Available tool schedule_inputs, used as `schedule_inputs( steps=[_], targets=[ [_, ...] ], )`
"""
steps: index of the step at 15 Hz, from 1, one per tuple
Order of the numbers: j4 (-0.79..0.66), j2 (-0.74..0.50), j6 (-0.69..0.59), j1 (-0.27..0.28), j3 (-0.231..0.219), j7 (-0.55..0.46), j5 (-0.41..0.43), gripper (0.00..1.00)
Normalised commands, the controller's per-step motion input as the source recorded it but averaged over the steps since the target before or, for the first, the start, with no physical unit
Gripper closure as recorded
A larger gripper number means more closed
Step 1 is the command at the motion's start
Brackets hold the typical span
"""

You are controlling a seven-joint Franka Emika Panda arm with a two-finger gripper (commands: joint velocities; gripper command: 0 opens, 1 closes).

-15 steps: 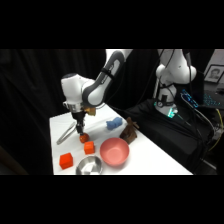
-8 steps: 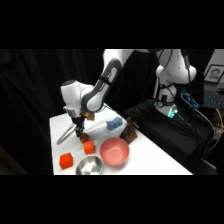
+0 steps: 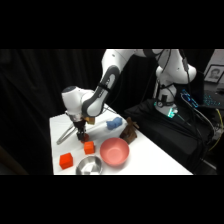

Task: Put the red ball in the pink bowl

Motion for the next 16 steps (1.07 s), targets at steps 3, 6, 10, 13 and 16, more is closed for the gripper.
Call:
schedule_inputs(
  steps=[3,6,10,13,16],
  targets=[
    [0.1,0.07,0.06,0.011,-0.028,0.02,0.089,0.28],
    [0.09,0.07,0.06,0.001,-0.014,0.01,0.104,0.53],
    [0.08,0.06,0.05,0.007,-0.014,0.01,0.102,0.86],
    [0.04,0.01,0.04,0.023,-0.029,0.02,0.082,1.0],
    [-0.07,-0.13,0.0,0.056,-0.055,0.02,0.046,0.98]
  ],
)
